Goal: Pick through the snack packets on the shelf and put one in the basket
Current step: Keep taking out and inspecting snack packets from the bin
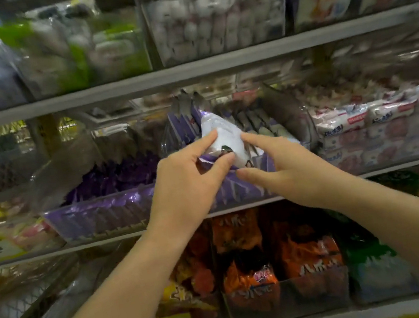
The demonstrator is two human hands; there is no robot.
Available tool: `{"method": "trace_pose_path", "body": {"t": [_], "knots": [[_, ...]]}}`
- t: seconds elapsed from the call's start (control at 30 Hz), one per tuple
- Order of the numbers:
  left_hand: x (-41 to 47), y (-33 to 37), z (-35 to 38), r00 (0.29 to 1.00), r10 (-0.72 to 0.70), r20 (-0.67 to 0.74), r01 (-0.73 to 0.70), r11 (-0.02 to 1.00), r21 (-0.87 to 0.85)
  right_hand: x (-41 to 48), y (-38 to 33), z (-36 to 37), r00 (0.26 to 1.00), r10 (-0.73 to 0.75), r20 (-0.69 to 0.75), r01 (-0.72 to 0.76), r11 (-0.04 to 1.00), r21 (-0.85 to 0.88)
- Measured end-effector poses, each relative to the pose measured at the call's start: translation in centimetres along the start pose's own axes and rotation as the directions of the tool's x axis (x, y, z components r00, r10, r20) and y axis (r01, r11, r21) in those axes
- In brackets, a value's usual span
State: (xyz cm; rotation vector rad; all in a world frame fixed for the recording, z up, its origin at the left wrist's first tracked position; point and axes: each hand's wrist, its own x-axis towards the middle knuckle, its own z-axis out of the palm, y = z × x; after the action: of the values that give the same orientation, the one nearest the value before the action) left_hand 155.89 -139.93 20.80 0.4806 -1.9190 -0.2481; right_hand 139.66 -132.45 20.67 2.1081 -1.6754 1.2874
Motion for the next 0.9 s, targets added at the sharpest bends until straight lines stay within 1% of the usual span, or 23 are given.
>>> {"method": "trace_pose_path", "body": {"t": [0.07,0.17,0.23,0.3,0.37,0.47,0.53,0.6,0.67,0.73,0.8,0.87,0.9], "knots": [[2.4,-0.4,0.0,0.998,0.06,-0.018,-0.058,0.992,0.115,2.4,0.9,-0.4,0.999,0.027,0.045,-0.022,0.995,-0.093],[5.8,-1.1,0.6,0.992,0.123,0.003,-0.12,0.963,0.242,6.2,2.6,-0.8,0.998,0.013,0.056,-0.001,0.979,-0.205],[7.9,-1.7,1.0,0.99,0.136,0.027,-0.138,0.945,0.296,8.5,3.5,-1.1,0.998,0.039,0.056,-0.026,0.973,-0.228],[10.0,-2.5,1.5,0.989,0.137,0.052,-0.146,0.928,0.344,10.6,4.5,-1.1,0.998,0.049,0.045,-0.034,0.957,-0.288],[11.9,-3.2,2.0,0.985,0.161,0.055,-0.168,0.875,0.455,12.4,5.5,-0.9,1.0,0.02,0.024,-0.01,0.939,-0.344],[13.7,-4.3,3.1,0.969,0.223,0.106,-0.24,0.754,0.612,14.2,6.8,-0.3,0.999,-0.007,0.038,0.019,0.941,-0.338],[14.5,-5.1,3.5,0.971,0.2,0.129,-0.235,0.727,0.645,15.2,7.8,0.1,0.997,0.017,0.074,0.012,0.926,-0.377],[15.3,-5.9,3.8,0.983,0.123,0.139,-0.184,0.74,0.646,16.0,8.8,0.2,0.993,0.046,0.109,0.006,0.902,-0.433],[16.3,-6.9,4.3,0.981,0.101,0.164,-0.185,0.729,0.659,16.5,9.3,-0.2,0.99,0.053,0.134,0.012,0.895,-0.445],[17.6,-7.5,5.1,0.979,0.088,0.183,-0.193,0.679,0.708,17.0,9.4,-1.0,0.985,0.056,0.164,0.013,0.92,-0.392],[19.0,-7.7,5.9,0.978,0.067,0.2,-0.2,0.593,0.78,17.4,9.4,-2.0,0.971,0.074,0.227,0.007,0.942,-0.336],[19.9,-7.7,6.3,0.976,0.092,0.199,-0.218,0.511,0.832,17.6,9.6,-2.8,0.942,0.123,0.312,0.019,0.91,-0.415],[20.1,-7.8,6.4,0.975,0.11,0.195,-0.224,0.498,0.838,17.6,9.7,-3.0,0.925,0.166,0.342,0.014,0.884,-0.468]]}}
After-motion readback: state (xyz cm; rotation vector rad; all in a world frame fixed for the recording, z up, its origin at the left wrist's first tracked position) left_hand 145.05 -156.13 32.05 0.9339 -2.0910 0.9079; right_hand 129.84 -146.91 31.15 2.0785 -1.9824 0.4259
